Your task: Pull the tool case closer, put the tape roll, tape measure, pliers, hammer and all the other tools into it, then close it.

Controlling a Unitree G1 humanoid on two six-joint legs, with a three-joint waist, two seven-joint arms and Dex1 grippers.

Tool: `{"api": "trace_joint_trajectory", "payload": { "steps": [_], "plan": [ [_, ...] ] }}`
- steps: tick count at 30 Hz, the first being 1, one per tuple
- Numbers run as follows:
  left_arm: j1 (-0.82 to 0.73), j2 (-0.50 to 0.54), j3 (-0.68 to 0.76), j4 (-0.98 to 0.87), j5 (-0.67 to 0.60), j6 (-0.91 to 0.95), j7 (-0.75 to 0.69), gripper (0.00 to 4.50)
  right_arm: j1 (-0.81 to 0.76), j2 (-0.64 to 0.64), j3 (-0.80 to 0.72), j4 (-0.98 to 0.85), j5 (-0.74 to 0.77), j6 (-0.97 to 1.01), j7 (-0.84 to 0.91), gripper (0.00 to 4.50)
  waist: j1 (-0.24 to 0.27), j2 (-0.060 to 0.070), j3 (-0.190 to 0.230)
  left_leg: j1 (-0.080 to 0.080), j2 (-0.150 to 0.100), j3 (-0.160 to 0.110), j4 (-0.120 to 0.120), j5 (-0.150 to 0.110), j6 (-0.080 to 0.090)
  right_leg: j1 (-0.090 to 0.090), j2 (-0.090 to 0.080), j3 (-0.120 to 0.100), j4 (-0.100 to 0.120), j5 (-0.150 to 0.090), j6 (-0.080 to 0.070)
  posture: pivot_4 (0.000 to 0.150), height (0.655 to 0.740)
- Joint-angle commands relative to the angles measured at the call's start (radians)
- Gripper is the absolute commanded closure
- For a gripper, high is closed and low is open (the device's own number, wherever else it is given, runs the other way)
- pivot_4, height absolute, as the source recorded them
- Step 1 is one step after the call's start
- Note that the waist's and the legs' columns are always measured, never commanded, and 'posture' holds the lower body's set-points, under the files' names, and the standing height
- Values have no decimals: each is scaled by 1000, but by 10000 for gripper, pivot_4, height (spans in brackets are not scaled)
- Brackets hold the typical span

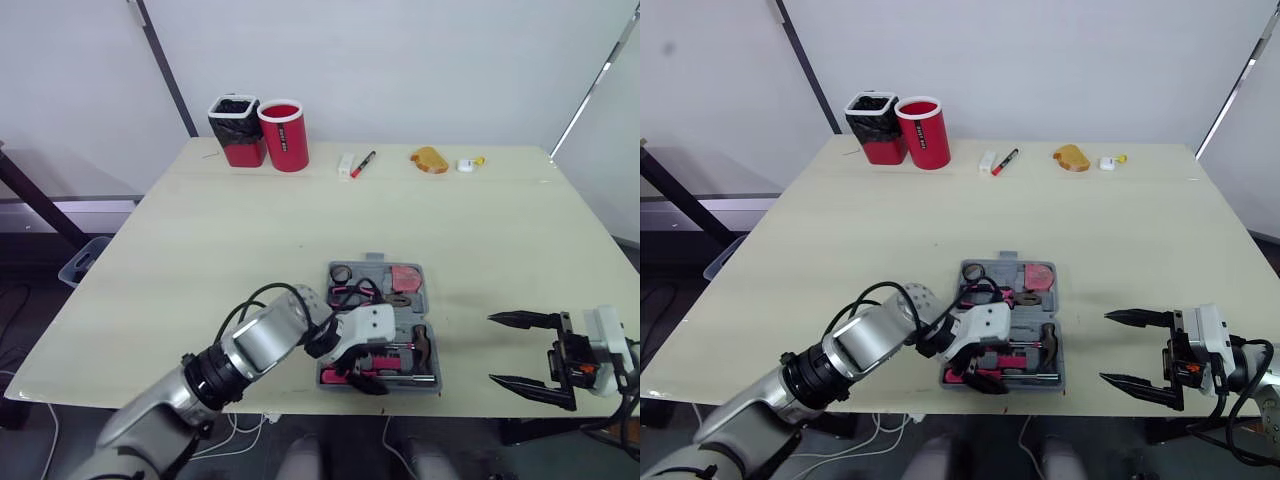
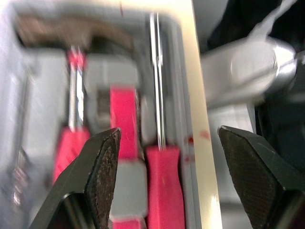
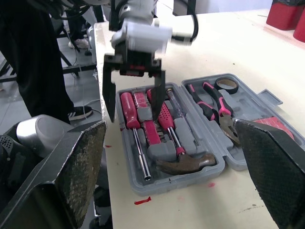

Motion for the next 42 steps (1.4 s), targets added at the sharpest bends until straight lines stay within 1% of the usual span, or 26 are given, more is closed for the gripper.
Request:
{"api": "trace_joint_trajectory", "payload": {
  "steps": [1, 4, 5, 9, 14, 21, 26, 30, 35, 37, 40, 42],
  "plan": [
    [23, -21, 117, 73, -84, -132, -67, 26860, -7, 7, -14, -23, 7, -19, -6, 0, 0, 0, 0, 0, 0, 0, 0, 0, 0, 0, 0, 0, 0, 0, 0, 1500, 7400],
    [38, -32, 139, 135, -85, -213, -101, 42162, -11, 12, -12, -21, 4, -21, -8, 0, -1, 0, 0, 0, 0, 0, 0, 0, 0, 0, 0, 0, 0, 0, 0, 1500, 7400],
    [46, -34, 138, 158, -78, -257, -121, 43720, -12, 14, -10, -21, 2, -22, -8, 0, -1, 0, 0, 0, 0, 0, 0, 0, 0, 0, 0, 0, 0, 0, 0, 1500, 7400],
    [91, -47, 121, 253, -44, -417, -172, 43720, -13, 18, -8, -23, -1, -23, -10, 0, 0, 0, 0, 0, 0, 1, 0, 0, 0, 0, 0, 0, 0, 0, 0, 1500, 7400],
    [128, -56, 101, 334, 6, -514, -200, 43720, -13, 17, -10, -23, 0, -24, -12, 0, 0, 1, 0, 0, 0, 0, 0, 0, 0, 0, 0, 0, 0, 0, 0, 1500, 7400],
    [148, -83, 86, 510, 107, -621, -179, 43720, -18, 16, -8, -26, 3, -19, -16, 0, -1, 1, 0, 0, 0, 0, 0, 0, 0, 0, 0, 0, 0, 0, 0, 1500, 7400],
    [144, -108, 100, 569, 125, -649, -167, 43720, -15, 15, -8, -29, 5, -16, -17, 0, 2, 1, -1, 0, 0, 0, 0, 0, 0, 0, 0, 0, 0, 0, 0, 1500, 7400],
    [147, -133, 159, 528, 60, -629, -152, 43720, -12, 24, -6, -32, 10, -13, -24, 0, 0, 1, -1, 1, 0, 0, 0, 0, 0, 0, 0, 0, 0, 0, 1, 1500, 7400],
    [142, -140, 287, 441, -32, -604, -109, 43720, 25, 47, -28, -8, -16, -25, -70, 0, 0, 1, -1, 0, 0, 0, 0, 0, 0, 0, 0, 0, 0, 0, 1, 1500, 7400],
    [146, -102, 374, 395, -76, -535, -62, 43720, 55, 73, -60, 20, -37, -25, -143, 0, 0, 0, -1, 0, 0, 0, 0, 0, 0, 0, 0, -1, 0, 0, 1, 1500, 7400],
    [176, -37, 493, 358, -144, -480, -33, 43720, 94, 111, -108, 42, -35, -34, -208, 0, -3, 1, -1, 0, 1, -1, 0, 0, 0, 0, 0, -1, 0, 0, 0, 1500, 7400],
    [219, 34, 586, 340, -185, -461, -34, 38807, 142, 134, -143, 52, -37, -54, -231, 0, -8, 2, -1, 1, 1, 0, -1, 0, 0, 0, 0, -1, 0, 0, 0, 1500, 7400]
  ]
}}
